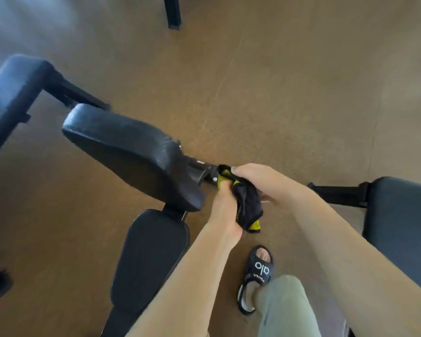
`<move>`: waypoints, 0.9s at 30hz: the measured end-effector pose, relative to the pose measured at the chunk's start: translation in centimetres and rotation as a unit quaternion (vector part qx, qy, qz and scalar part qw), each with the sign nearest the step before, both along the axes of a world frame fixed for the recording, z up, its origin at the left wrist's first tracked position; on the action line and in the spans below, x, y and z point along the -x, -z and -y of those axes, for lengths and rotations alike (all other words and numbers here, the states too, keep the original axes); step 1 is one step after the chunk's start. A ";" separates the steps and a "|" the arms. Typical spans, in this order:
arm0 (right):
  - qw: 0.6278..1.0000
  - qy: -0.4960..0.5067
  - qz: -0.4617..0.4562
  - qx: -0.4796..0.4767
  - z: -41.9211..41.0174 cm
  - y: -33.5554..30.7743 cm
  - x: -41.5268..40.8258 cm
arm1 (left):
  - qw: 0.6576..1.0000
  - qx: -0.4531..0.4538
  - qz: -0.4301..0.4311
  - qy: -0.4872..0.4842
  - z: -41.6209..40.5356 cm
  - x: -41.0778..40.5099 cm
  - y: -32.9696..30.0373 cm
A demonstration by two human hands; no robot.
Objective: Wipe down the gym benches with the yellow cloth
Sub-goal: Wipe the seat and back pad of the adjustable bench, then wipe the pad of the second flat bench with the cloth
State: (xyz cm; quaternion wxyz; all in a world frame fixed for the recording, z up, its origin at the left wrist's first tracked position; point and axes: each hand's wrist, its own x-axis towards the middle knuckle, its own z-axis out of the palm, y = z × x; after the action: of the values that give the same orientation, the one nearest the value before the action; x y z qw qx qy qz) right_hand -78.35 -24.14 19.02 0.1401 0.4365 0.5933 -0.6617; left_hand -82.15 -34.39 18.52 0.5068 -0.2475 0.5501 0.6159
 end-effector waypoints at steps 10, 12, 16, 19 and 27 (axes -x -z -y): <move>0.992 0.115 -0.054 -0.013 -10.8 -15.5 4.1 | 0.971 0.017 -0.129 0.203 -9.4 8.4 -14.5; 0.990 0.121 -0.067 0.023 -11.8 -17.3 6.3 | 0.968 0.038 -0.128 0.211 -10.7 10.8 -16.0; 0.987 0.121 -0.089 0.051 -13.3 -19.6 11.4 | 0.967 0.067 -0.144 0.201 -12.4 15.8 -18.4; 0.987 0.118 -0.098 0.057 -14.2 -20.7 15.5 | 0.974 0.037 -0.117 0.188 -13.4 19.7 -20.4; 0.981 0.136 -0.096 0.097 -18.9 -23.7 25.7 | 0.980 -0.064 -0.110 0.153 -17.1 28.8 -23.3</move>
State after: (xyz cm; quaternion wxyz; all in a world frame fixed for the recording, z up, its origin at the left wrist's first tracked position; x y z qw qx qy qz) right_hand -104.01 -5.28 42.69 0.0326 0.4320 0.4720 -0.7678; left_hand -110.90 -17.33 41.85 0.5459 -0.0584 0.5932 0.5888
